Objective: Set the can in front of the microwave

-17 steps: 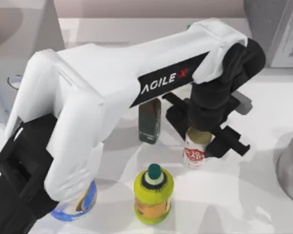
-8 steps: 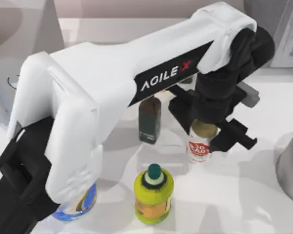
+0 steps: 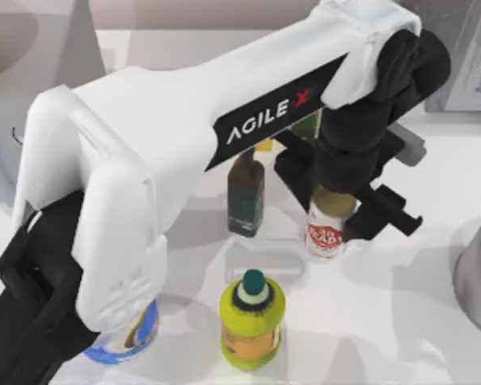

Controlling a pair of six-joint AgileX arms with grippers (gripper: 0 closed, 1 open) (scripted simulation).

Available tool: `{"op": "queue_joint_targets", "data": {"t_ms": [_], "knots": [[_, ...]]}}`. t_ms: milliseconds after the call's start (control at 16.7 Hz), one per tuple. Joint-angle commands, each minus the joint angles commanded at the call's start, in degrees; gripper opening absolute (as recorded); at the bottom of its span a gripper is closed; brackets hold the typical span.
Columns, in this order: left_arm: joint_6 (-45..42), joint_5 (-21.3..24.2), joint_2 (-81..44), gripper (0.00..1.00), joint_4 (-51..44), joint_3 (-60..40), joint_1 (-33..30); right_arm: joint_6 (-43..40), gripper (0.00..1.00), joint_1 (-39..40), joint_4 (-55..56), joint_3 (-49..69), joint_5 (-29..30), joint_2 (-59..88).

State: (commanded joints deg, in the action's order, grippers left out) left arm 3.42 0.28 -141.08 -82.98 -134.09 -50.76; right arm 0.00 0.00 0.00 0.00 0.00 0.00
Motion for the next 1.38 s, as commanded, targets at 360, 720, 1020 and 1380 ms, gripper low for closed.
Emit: {"op": "queue_joint_targets", "data": {"t_ms": [360, 720, 1020, 1380], "knots": [[-0.1, 0.6, 12.1, 0.0, 4.2, 4.5, 3.0, 0.0, 1.0, 0.0, 0.0, 0.0, 0.0, 0.0], [0.1, 0.5, 33.7, 0.0, 10.2, 24.1, 15.6, 0.0, 1.0, 0.0, 0.0, 0.0, 0.0, 0.0], [-0.7, -0.1, 49.0, 0.0, 14.1, 47.9, 29.9, 0.0, 1.0, 0.0, 0.0, 0.0, 0.0, 0.0], [-2.9, -0.4, 60.4, 0.0, 17.2, 73.5, 44.9, 0.0, 1.0, 0.0, 0.0, 0.0, 0.0, 0.0]]}}
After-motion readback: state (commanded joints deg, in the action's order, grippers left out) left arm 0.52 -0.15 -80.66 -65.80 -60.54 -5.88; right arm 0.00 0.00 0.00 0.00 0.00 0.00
